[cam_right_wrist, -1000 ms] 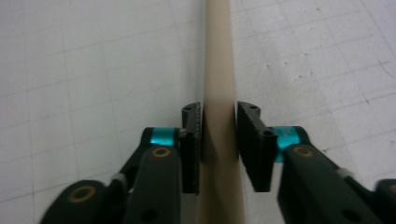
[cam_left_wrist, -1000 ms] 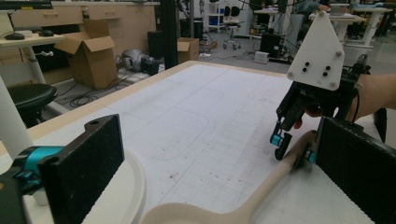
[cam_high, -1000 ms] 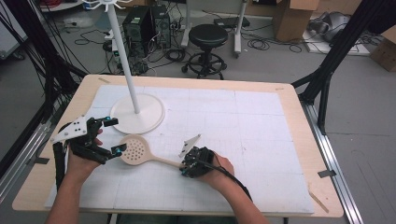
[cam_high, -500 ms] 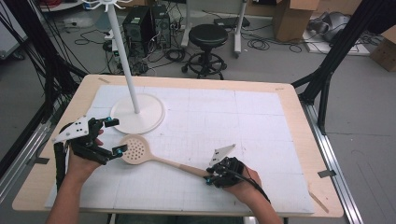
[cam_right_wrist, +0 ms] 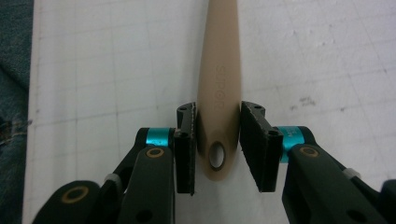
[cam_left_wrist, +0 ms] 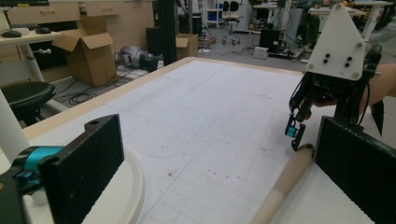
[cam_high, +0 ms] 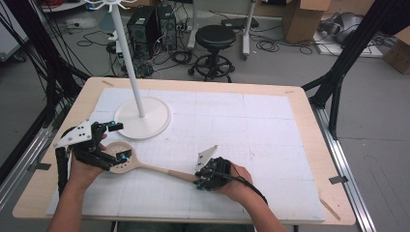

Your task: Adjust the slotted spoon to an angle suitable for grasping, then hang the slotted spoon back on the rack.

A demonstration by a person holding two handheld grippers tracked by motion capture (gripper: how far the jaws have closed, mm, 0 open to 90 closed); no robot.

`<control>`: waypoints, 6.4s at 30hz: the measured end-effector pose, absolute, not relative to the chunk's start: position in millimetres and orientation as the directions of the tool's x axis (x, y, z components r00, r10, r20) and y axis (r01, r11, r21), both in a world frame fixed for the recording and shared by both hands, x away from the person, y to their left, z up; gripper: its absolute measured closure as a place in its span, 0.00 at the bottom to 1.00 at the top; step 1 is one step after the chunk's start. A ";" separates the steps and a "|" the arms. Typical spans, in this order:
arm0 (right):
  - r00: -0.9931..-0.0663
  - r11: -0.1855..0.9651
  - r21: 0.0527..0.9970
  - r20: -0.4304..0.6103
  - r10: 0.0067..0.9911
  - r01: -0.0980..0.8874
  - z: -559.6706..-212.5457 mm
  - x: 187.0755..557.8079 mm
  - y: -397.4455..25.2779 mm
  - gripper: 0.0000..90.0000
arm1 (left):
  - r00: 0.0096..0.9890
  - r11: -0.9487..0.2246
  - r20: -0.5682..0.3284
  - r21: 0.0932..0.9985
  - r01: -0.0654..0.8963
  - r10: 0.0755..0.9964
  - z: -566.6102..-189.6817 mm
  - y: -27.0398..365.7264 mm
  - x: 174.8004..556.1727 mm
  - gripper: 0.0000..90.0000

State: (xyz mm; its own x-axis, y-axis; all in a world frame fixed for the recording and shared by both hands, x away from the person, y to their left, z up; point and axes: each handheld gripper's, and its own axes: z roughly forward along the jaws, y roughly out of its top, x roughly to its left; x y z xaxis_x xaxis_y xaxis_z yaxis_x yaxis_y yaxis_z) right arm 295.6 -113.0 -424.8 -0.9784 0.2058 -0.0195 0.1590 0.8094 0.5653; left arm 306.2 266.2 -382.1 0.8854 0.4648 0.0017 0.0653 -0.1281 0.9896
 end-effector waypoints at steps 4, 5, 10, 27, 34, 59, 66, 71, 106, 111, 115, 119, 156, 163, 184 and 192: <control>-0.965 0.790 0.578 -0.017 0.260 0.203 -424.7 299.7 -117.1 0.65 | 0.888 -0.132 0.005 0.989 0.063 0.459 -382.3 266.1 306.3 0.03; -0.959 0.786 0.579 -0.026 0.283 0.216 -423.9 301.4 -119.3 0.64 | 0.888 -0.134 0.006 0.989 0.063 0.460 -382.3 266.2 306.4 0.03; -0.935 0.758 0.597 -0.039 0.353 0.262 -425.7 311.9 -124.5 0.63 | 0.886 -0.127 0.004 0.990 0.062 0.464 -381.7 266.8 305.9 0.03; -0.809 0.618 0.655 -0.018 0.588 0.435 -434.3 359.4 -129.4 0.53 | 0.886 -0.130 0.007 0.990 0.060 0.463 -381.4 266.8 305.5 0.03; -0.806 0.608 0.665 -0.014 0.591 0.434 -430.4 358.4 -130.9 0.51 | 0.886 -0.130 0.005 0.990 0.062 0.463 -381.6 267.4 305.9 0.03; -0.762 0.279 0.903 0.077 0.643 0.326 -379.7 304.5 -225.1 0.29 | 0.886 -0.141 -0.004 0.987 0.079 0.464 -383.0 268.0 304.3 0.03; -0.769 0.261 0.922 0.059 0.636 0.287 -374.1 294.8 -233.6 0.24 | 0.884 -0.144 -0.004 0.986 0.081 0.467 -383.5 267.8 303.9 0.03; -0.777 0.239 0.932 0.067 0.625 0.273 -370.9 293.4 -239.2 0.21 | 0.887 -0.147 -0.004 0.986 0.081 0.462 -384.0 266.0 304.1 0.03; -0.771 0.194 0.948 0.076 0.633 0.253 -362.2 299.4 -255.8 0.12 | 0.900 -0.167 -0.002 0.983 0.083 0.436 -383.8 260.4 301.0 0.03; -0.765 0.197 0.942 0.087 0.638 0.271 -364.9 301.0 -256.2 0.12 | 0.902 -0.178 -0.004 0.980 0.089 0.431 -383.2 262.2 299.1 0.03; -0.764 0.189 0.944 0.090 0.639 0.270 -365.2 305.4 -254.6 0.12 | 0.903 -0.180 -0.015 0.978 0.102 0.429 -382.9 262.5 295.4 0.03; -0.767 0.205 0.942 0.077 0.636 0.265 -364.5 305.6 -252.2 0.12 | 0.902 -0.215 -0.013 0.969 0.117 0.431 -382.5 255.7 297.5 0.03; -0.762 0.195 0.944 0.083 0.643 0.267 -363.8 307.2 -254.6 0.12 | 0.936 -0.539 -0.107 0.793 0.284 0.336 -384.5 150.9 367.5 0.03; -0.767 0.196 0.944 0.084 0.636 0.266 -363.7 307.6 -252.8 0.12 | 0.930 -0.599 -0.089 0.742 0.300 0.356 -393.5 137.6 373.8 0.03; -0.765 0.204 0.940 0.084 0.638 0.273 -365.1 307.4 -252.0 0.12 | 0.943 -0.732 -0.044 0.618 0.286 0.331 -417.4 121.4 379.0 0.35; -0.767 0.202 0.941 0.085 0.636 0.272 -365.3 308.2 -251.8 0.12 | 0.943 -0.764 -0.042 0.575 0.294 0.331 -422.2 117.1 378.6 0.45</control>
State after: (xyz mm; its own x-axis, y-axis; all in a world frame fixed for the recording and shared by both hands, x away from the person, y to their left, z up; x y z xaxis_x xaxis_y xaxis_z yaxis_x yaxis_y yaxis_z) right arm 308.2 -251.8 -365.3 -0.7672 0.6358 0.0848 0.2717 0.2023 0.9409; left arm 378.6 117.1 -422.2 0.9428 0.3308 -0.0421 0.2937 -0.7639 0.5746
